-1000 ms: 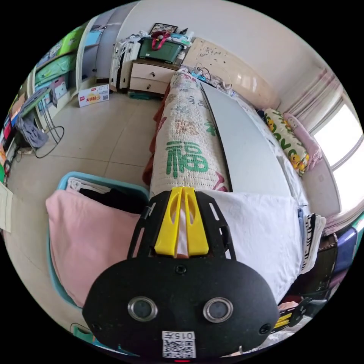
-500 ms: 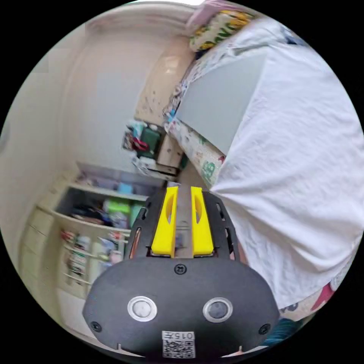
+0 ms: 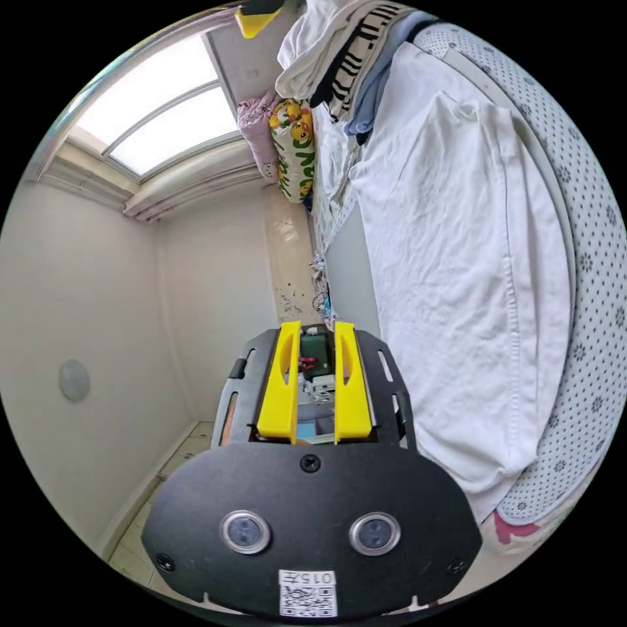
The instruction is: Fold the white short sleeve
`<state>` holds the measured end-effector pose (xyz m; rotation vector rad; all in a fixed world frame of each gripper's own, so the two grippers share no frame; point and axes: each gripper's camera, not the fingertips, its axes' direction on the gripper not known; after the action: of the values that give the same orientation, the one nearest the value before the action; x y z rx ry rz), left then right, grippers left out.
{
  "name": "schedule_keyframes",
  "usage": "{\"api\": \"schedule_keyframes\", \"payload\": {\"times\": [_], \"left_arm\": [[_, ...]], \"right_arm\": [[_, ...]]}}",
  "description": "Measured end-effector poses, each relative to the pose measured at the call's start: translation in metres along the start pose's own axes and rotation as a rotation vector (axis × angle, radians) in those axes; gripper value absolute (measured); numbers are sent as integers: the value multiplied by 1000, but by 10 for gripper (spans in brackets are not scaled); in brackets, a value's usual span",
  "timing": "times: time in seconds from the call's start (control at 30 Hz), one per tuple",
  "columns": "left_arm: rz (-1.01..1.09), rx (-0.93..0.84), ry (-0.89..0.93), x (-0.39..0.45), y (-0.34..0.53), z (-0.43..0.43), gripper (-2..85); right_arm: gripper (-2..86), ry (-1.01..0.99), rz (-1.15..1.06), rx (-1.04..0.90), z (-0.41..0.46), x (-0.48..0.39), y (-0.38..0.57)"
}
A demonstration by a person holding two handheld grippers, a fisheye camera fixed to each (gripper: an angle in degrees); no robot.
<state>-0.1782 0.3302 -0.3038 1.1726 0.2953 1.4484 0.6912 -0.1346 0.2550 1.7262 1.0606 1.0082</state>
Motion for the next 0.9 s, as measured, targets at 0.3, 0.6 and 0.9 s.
{"api": "schedule_keyframes", "payload": {"times": [0.3, 0.6, 0.9], "left_arm": [[-386, 20, 779, -79, -11, 88, 84], [-674, 136, 1172, -144, -68, 217, 90], [-850, 11, 1286, -166, -157, 345, 101]], "right_arm": [[80, -9, 267, -390, 46, 87, 26], [102, -82, 431, -542, 86, 146, 41], [95, -187, 506, -538, 111, 176, 32]]}}
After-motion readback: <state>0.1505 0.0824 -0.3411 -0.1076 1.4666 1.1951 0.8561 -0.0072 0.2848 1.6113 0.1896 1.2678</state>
